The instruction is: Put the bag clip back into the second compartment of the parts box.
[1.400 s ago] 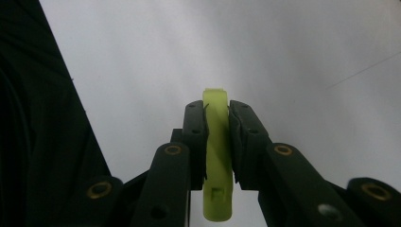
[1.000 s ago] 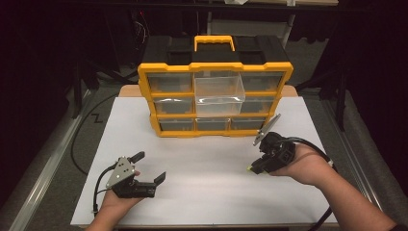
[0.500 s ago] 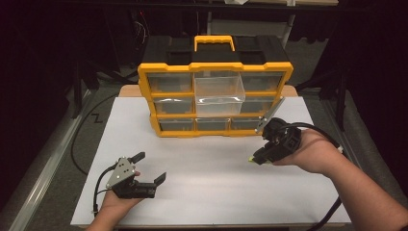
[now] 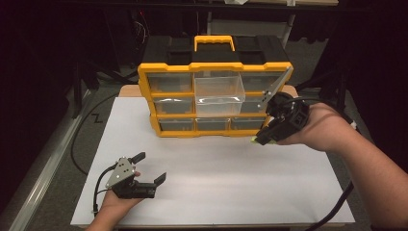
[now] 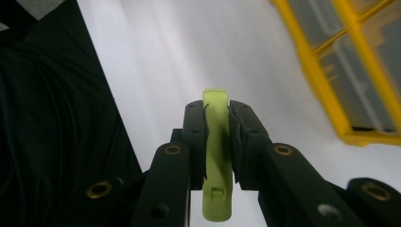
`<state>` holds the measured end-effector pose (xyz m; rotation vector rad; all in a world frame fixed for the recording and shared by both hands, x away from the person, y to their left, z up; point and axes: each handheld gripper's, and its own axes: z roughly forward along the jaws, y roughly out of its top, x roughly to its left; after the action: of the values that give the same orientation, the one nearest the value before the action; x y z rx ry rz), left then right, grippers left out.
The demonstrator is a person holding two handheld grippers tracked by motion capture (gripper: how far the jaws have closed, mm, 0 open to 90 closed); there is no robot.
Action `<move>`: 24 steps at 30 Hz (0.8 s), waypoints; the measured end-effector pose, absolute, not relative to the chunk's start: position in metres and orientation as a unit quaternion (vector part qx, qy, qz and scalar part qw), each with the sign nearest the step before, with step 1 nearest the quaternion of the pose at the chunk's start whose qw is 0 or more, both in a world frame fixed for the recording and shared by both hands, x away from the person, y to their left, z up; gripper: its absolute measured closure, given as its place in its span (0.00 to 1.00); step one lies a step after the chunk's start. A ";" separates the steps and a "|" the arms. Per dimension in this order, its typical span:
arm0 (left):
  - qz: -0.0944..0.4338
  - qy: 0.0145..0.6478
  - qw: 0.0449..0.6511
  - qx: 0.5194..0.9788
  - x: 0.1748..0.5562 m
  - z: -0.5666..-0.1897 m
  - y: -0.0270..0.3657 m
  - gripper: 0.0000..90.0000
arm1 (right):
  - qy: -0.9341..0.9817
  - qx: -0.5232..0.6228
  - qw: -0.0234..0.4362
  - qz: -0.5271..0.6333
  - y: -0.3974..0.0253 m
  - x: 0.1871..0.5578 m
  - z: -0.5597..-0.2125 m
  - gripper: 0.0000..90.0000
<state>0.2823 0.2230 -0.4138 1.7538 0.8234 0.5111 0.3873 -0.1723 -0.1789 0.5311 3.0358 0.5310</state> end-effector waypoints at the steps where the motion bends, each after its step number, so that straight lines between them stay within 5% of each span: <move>1: 0.215 0.346 0.539 0.738 0.282 -0.414 0.223 0.02 | 0.970 0.170 0.009 0.172 -0.172 0.388 -0.175 0.88; 24: 0.211 0.345 0.546 0.733 0.281 -0.413 0.224 0.02 | 0.969 0.162 0.038 0.182 -0.144 0.413 -0.100 0.88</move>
<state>0.2814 0.2243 -0.4128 1.7385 0.8190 0.5004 0.4126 -0.1441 -0.0995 0.4974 2.9727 0.5567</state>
